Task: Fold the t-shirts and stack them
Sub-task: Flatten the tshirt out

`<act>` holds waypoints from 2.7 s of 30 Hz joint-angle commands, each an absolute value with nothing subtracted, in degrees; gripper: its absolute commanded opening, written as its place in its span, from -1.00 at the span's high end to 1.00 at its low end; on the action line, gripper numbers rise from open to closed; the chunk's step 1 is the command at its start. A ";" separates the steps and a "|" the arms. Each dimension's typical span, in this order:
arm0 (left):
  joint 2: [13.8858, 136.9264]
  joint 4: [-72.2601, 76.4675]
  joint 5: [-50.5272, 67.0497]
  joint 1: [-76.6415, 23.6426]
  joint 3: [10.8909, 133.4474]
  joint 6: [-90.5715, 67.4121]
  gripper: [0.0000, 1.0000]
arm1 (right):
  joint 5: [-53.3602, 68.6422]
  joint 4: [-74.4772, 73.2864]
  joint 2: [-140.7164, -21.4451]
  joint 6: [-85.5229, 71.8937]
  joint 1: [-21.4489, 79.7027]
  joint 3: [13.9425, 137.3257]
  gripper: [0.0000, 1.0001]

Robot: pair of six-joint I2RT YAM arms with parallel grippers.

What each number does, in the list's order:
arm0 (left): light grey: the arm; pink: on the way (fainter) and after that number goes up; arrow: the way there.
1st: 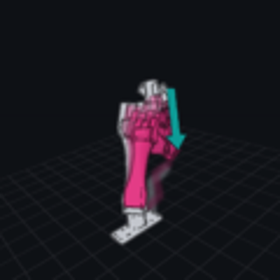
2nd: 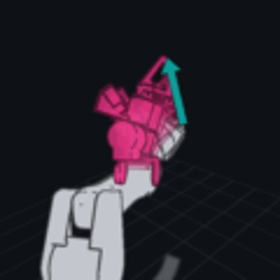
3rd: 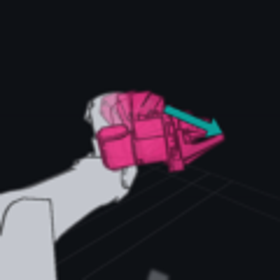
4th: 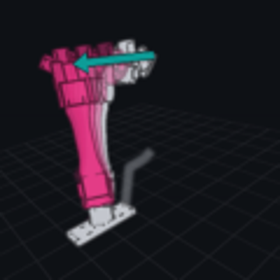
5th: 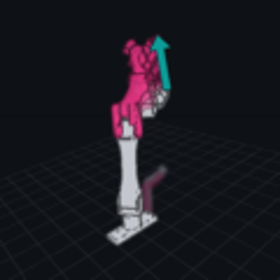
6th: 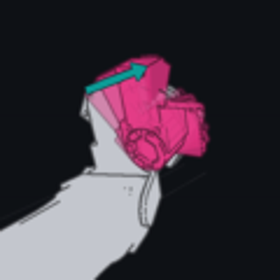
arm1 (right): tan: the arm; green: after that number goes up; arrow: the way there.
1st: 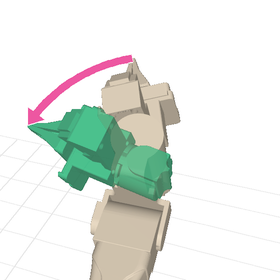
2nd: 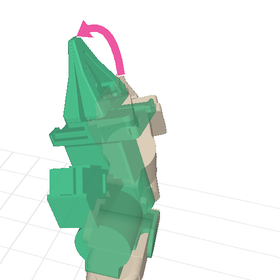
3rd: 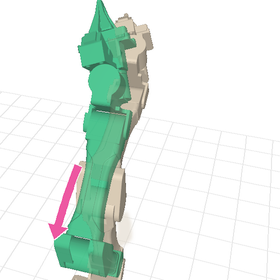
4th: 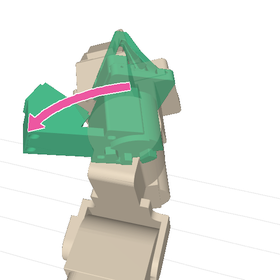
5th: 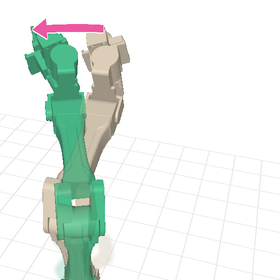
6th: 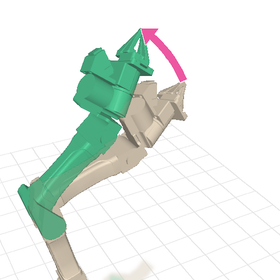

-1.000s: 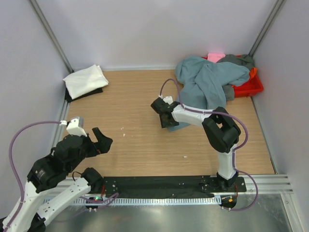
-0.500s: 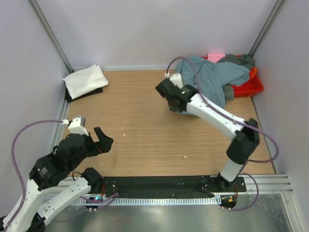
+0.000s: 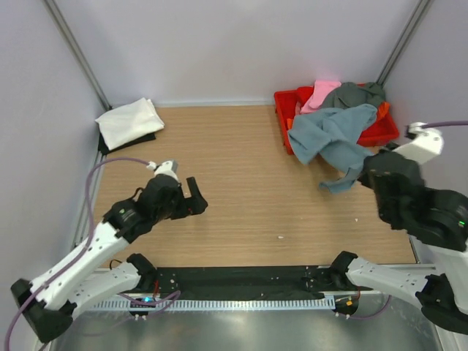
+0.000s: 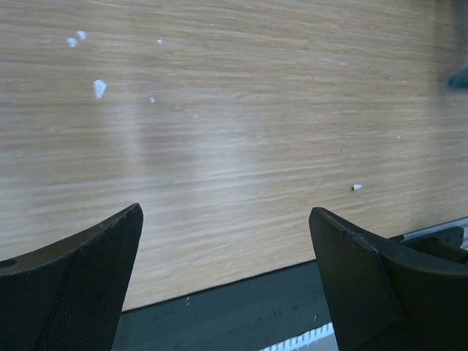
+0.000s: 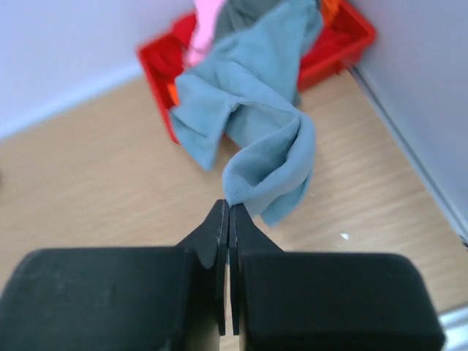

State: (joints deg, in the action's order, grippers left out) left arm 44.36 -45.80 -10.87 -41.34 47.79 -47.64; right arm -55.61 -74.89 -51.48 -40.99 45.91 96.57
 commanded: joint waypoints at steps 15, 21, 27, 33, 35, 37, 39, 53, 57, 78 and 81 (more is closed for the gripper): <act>114.40 -8.71 -1.15 -48.52 89.18 -43.07 -0.98 | -58.99 -74.37 -44.21 -40.87 46.23 80.52 0.98; 132.70 -4.05 10.80 -47.29 108.18 -46.93 -0.99 | -52.82 -70.32 -42.63 -41.48 46.14 70.85 0.97; 139.82 2.91 12.66 -46.06 112.75 -51.24 -0.99 | -51.06 -67.68 -42.27 -39.11 46.14 68.64 0.98; 143.34 3.95 10.99 -45.62 115.75 -51.94 -0.99 | -50.80 -66.10 -42.36 -37.18 46.14 69.43 0.97; 144.66 5.79 11.51 -45.53 116.10 -52.64 -0.91 | -50.89 -65.92 -42.28 -36.83 46.23 69.00 0.97; 146.33 7.73 12.48 -45.35 117.50 -53.79 -0.76 | -51.15 -65.92 -42.28 -36.74 46.14 68.12 0.97; 147.30 7.56 12.13 -45.44 119.69 -53.96 -0.65 | -51.07 -66.09 -42.45 -36.83 46.23 68.11 0.98; 135.90 4.04 6.78 -45.88 111.76 -46.24 1.00 | -52.38 -67.49 -42.28 -37.44 46.14 68.38 0.98; 117.39 2.47 1.77 -46.05 101.26 -43.86 1.00 | -54.93 -69.78 -41.84 -39.20 46.23 69.52 0.98; 68.23 -50.88 -27.77 -45.97 121.20 -25.75 1.00 | -48.62 -59.69 -35.60 -26.38 46.14 81.56 0.97; 63.30 -54.05 -23.84 -45.97 121.81 -24.70 1.00 | -38.61 -54.94 -33.06 -22.77 46.14 81.91 0.98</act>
State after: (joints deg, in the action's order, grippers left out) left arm 67.11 -48.60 -23.38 -46.22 119.90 -27.62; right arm -47.55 -62.81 -34.98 -28.36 46.06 80.01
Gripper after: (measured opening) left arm 0.008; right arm 0.029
